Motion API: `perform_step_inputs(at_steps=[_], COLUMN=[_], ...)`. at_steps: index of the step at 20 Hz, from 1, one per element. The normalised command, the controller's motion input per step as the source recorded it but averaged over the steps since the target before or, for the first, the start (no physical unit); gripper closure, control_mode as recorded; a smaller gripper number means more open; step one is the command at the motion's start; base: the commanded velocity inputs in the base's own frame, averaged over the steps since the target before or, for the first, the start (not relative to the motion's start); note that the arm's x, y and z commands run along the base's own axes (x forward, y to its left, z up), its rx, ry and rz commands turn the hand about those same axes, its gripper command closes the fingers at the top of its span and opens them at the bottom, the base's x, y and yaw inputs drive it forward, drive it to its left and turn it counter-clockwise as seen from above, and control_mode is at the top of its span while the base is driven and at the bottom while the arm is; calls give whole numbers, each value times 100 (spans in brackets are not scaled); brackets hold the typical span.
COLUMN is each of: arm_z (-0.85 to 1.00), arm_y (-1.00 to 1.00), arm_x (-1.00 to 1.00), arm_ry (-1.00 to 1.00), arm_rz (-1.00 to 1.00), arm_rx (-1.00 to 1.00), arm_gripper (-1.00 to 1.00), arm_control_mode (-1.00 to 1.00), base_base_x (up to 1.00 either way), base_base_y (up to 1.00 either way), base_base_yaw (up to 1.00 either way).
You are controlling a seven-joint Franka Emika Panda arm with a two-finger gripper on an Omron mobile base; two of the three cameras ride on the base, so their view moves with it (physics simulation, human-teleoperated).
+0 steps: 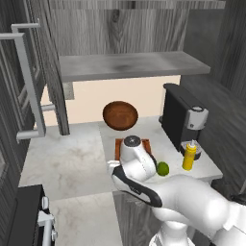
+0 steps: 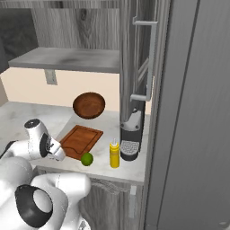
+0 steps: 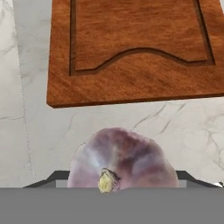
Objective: Open the cabinet. Place the bowl and condiment on the counter. Then place the lime and garlic on the cutting board.
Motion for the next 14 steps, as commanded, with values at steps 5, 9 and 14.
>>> perform_step_inputs(at_steps=[5,9,14], arm_z=[31,22,15], arm_y=[-30,-41,-21], arm_x=[-22,0,0], arm_ry=[-1,-1,-8], arm_rz=[-1,0,0], arm_rx=[5,7,3], arm_gripper=[100,100,100], arm_control_mode=[-100,-100,-100], base_base_x=[0,0,0], base_base_y=[0,0,0], base_base_yaw=[0,0,0])
